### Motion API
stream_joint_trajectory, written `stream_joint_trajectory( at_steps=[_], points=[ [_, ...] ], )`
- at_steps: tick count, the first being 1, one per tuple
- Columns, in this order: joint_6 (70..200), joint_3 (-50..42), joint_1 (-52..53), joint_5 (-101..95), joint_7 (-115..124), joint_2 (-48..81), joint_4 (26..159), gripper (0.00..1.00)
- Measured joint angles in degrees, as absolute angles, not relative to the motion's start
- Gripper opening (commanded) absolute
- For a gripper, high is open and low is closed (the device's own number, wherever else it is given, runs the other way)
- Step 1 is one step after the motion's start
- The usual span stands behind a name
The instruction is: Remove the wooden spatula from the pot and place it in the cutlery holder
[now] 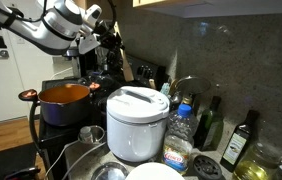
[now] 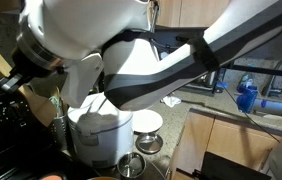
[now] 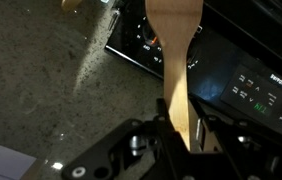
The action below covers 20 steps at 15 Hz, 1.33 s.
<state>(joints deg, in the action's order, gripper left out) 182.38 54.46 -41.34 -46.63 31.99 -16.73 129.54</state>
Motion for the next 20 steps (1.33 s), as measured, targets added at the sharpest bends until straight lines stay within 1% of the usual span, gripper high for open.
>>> stream_joint_trajectory(
  at_steps=[4,7,9,13,15,20],
  points=[
    [190.78,66.09,-58.15,-46.09,38.80,-23.33,128.76,0.07],
    [198.01,74.70,-71.27,-38.53,39.21,-31.07,129.07,0.07],
    [198.42,79.45,-76.77,-31.29,38.39,-35.65,128.17,0.07],
    [198.03,86.45,-80.49,-10.32,28.77,-42.57,127.33,0.07],
    [198.03,88.90,-81.46,-2.27,23.99,-43.65,127.22,0.07],
    [197.98,89.75,-83.56,5.79,18.03,-43.55,127.27,0.07]
  ],
)
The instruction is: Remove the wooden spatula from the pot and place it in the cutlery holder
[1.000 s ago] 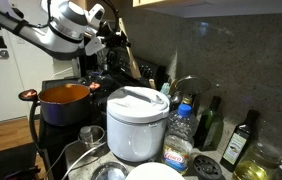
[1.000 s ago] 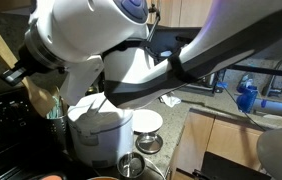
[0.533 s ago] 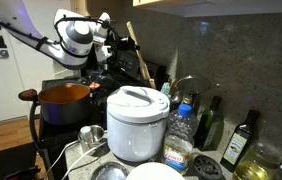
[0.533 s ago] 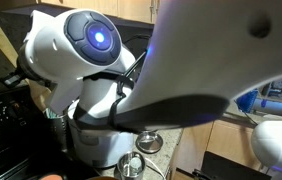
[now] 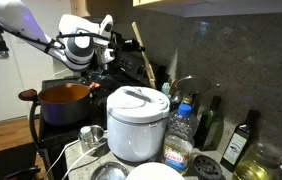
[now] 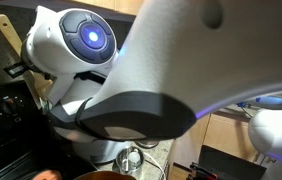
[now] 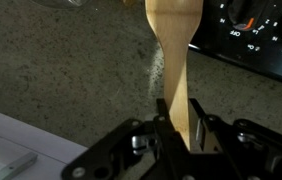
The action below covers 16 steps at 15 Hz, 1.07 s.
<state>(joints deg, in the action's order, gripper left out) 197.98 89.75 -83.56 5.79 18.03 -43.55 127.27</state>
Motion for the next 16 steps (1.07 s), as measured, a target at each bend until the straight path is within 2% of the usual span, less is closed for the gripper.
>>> stream_joint_trajectory(
  at_steps=[9,16],
  points=[
    [197.76,90.28,-85.10,7.53,15.73,-43.43,127.95,0.06],
    [197.80,95.58,-92.12,7.36,15.77,-40.04,128.47,0.06]
  ],
)
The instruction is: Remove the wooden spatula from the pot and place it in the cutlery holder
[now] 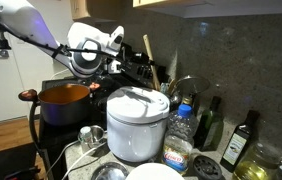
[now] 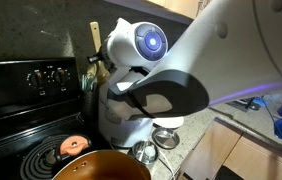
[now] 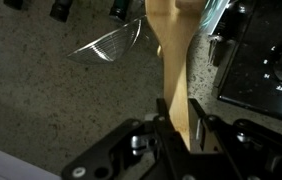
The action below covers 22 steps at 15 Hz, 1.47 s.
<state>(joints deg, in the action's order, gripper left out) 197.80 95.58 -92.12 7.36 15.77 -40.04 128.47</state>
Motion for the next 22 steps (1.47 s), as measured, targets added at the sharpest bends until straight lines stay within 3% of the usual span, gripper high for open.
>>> stream_joint_trajectory(
  at_steps=[8,20,21,22],
  points=[
    [197.79,100.19,-98.82,7.01,15.77,-37.02,122.23,0.06],
    [197.79,117.54,-117.80,-0.95,15.96,-28.10,117.54,0.06],
    [197.79,118.75,-119.19,-1.79,15.97,-27.59,117.55,0.13],
    [197.80,119.95,-120.47,-2.55,15.97,-27.07,117.56,0.50]
  ],
)
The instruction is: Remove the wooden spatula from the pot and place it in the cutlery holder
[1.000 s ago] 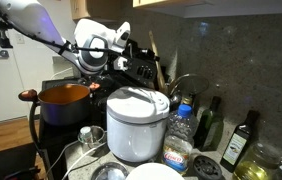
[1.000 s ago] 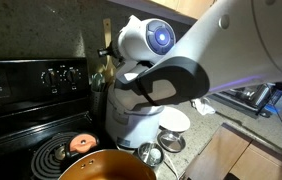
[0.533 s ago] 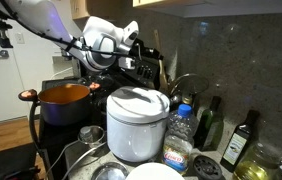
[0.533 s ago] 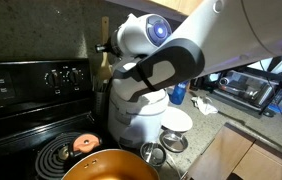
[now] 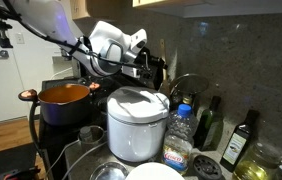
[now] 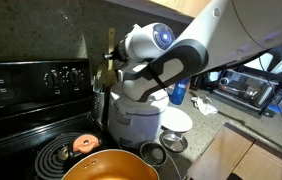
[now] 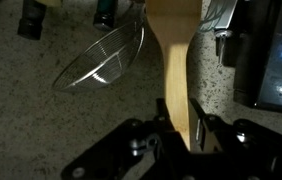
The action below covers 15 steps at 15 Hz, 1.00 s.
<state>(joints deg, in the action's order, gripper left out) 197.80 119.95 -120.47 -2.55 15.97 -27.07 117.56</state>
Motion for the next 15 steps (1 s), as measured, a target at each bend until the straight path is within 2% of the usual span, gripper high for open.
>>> stream_joint_trajectory(
  at_steps=[2,6,8,15],
  points=[
    [197.85,122.44,-122.90,-4.26,15.98,-25.98,117.56,0.58],
    [197.85,126.90,-127.04,-6.75,16.03,-24.30,117.93,0.88],
    [197.85,128.28,-128.45,-7.19,16.03,-24.00,118.07,1.00],
    [197.85,129.78,-130.25,-8.31,16.02,-23.32,118.38,1.00]
  ],
)
